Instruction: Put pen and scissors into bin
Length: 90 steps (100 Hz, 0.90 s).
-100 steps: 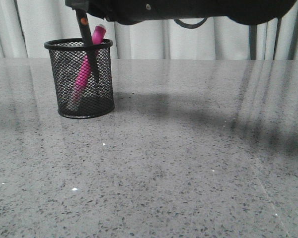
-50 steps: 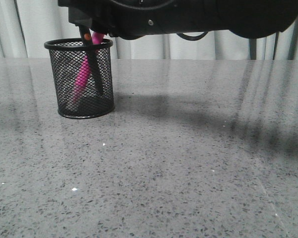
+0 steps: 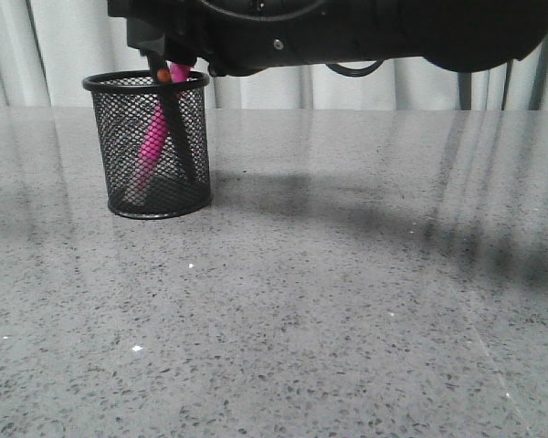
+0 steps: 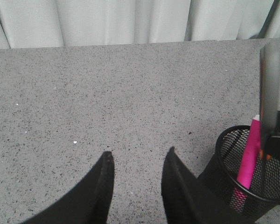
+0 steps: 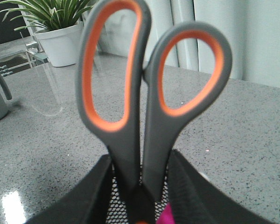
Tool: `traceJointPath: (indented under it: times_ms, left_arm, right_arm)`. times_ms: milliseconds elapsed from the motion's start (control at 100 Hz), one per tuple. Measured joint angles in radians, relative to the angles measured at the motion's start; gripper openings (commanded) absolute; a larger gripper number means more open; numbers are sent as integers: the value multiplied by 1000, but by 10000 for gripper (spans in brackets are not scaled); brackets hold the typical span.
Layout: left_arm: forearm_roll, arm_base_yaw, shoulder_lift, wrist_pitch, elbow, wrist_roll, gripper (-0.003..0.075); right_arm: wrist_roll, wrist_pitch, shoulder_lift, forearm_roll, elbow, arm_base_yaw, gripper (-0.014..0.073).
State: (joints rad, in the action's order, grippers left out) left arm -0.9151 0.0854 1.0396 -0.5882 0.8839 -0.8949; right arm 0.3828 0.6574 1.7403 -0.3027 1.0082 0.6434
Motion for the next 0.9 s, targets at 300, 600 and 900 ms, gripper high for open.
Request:
traceJointPath:
  times_ms: [300, 600, 900]
  left_arm:
    - [0, 0, 0, 0, 0, 0, 227]
    - [0, 0, 0, 3, 0, 0, 204]
    - [0, 0, -62, 85, -9, 0, -22]
  right_arm:
    - [0, 125, -2, -1, 0, -23, 318]
    - [0, 155, -129, -3, -18, -100, 69]
    - [0, -43, -408, -3, -143, -279, -64]
